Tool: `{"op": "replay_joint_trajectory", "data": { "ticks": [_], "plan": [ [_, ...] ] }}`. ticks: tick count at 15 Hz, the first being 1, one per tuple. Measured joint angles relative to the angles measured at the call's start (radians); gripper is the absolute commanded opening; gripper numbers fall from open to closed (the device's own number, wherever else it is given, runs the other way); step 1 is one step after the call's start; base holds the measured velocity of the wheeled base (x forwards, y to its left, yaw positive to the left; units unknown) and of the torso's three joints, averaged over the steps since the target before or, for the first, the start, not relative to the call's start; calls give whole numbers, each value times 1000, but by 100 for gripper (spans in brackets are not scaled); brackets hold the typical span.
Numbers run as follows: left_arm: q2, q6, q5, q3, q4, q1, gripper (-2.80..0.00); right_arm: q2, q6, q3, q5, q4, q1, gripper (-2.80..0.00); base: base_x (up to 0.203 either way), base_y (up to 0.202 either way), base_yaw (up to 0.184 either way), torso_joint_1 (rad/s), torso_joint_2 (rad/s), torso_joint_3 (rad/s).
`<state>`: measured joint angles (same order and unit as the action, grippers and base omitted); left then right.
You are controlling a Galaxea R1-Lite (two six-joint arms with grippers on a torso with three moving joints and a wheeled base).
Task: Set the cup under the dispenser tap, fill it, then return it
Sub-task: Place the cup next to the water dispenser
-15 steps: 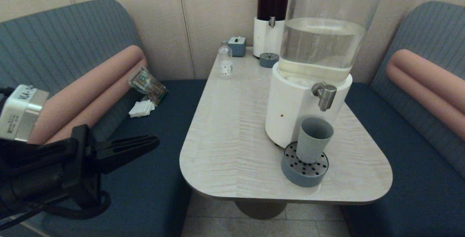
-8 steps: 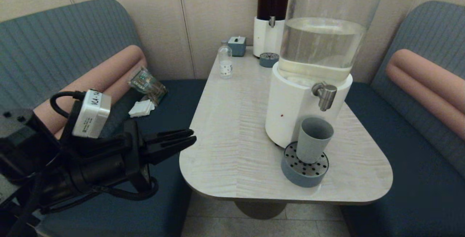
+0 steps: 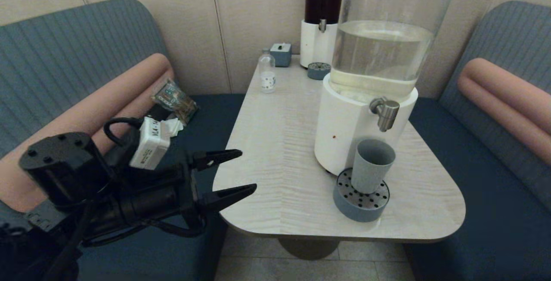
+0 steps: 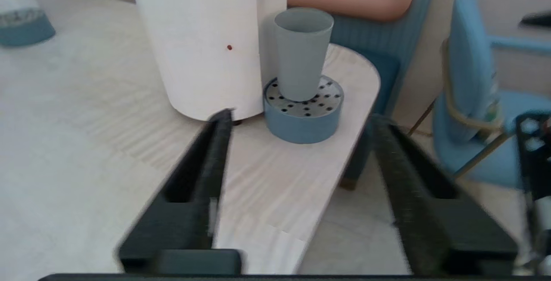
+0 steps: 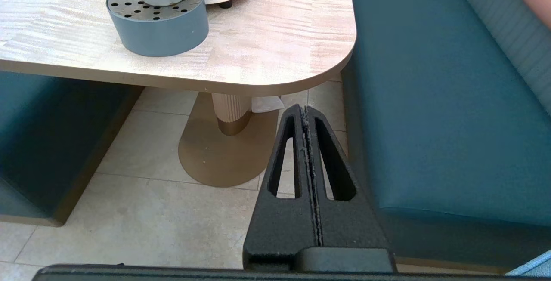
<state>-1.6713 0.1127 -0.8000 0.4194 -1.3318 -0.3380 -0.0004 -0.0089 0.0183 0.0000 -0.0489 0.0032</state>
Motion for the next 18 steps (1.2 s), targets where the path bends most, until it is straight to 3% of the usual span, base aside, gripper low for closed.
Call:
{"op": "replay_joint_trajectory", "data": {
  "ticks": [2,7,9,12,18],
  "plan": [
    [-79,29,4,36,-13,-80,0,0,0,0,0,0,0,-280,0,0,0,0,0,0],
    [-299,10,16,217,-37,-230,0,0,0,0,0,0,0,-280,0,0,0,0,0,0],
    [-392,-20,24,302,-70,-256,0,0,0,0,0,0,0,-280,0,0,0,0,0,0],
    [-513,-49,92,430,-90,-280,0,0,0,0,0,0,0,-280,0,0,0,0,0,0],
    [-669,-74,124,603,-94,-299,0,0,0,0,0,0,0,-280,0,0,0,0,0,0]
  ]
}}
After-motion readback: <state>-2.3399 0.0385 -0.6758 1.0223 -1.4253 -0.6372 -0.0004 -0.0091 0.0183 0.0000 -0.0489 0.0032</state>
